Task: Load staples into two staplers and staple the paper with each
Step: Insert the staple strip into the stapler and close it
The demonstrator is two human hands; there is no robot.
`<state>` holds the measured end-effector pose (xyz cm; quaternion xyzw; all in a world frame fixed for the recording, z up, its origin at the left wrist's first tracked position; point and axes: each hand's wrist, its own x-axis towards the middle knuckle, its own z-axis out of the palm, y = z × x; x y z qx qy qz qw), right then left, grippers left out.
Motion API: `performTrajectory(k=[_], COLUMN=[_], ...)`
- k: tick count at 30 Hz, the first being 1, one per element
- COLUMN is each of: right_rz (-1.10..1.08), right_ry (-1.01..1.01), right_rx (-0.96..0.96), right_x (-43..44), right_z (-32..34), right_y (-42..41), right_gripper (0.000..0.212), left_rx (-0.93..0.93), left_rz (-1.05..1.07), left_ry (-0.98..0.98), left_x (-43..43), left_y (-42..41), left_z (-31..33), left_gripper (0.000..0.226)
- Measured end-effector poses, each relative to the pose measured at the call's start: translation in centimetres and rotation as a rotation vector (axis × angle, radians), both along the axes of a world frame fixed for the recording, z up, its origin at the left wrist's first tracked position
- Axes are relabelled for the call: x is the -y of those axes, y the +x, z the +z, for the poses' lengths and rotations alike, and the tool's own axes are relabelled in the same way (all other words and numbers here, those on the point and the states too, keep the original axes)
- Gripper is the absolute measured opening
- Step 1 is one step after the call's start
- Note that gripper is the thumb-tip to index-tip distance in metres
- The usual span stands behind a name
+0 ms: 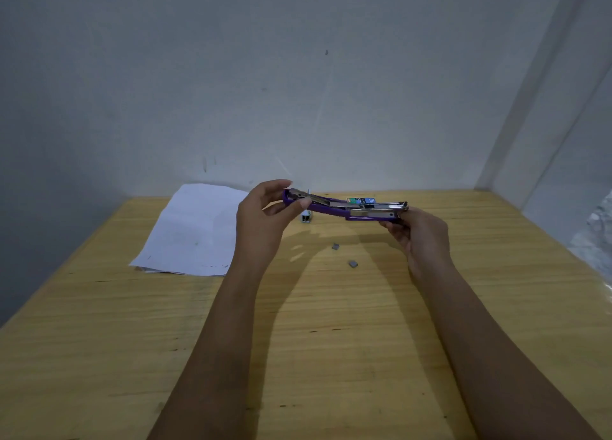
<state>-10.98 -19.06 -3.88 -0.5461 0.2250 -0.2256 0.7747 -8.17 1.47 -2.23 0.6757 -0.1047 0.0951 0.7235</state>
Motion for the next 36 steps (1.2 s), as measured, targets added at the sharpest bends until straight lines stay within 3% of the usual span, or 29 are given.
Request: performTrajectory(k=[5,17,25,31,36], right_rz=[0.050,0.075,0.245,0.349,0.407], right_ry=[-0.353,-0.385,-0.591,-0.997,-1.100], right_rx=[0.017,0.192,0.356,0.365,0.344], right_x=[-1.5,-2.4,-4.1,-4.0,-4.0], right_z=[-0.8,-0.1,0.2,-0.5,-0.9], right_y=[0.0,-0.3,-0.9,-0.8,-0.7], right_gripper=[0.013,0.016,0.014,0.048,0.071], left_rx=[0.081,0.211,0.195,0.050,-0.017], left_rz=[-0.047,0.014,0.062,0.067,0.033], left_ry=[0.063,0.139,0.189,0.080,-0.011], left_x=[1.0,1.8,2.1,2.0,2.2], left_y=[-0.5,-1.1,-1.0,-0.9,-1.2], left_z=[0.1,0.4,-0.1,0.2,0.5], left_gripper=[0.020,0.019,0.018,0.019,0.021])
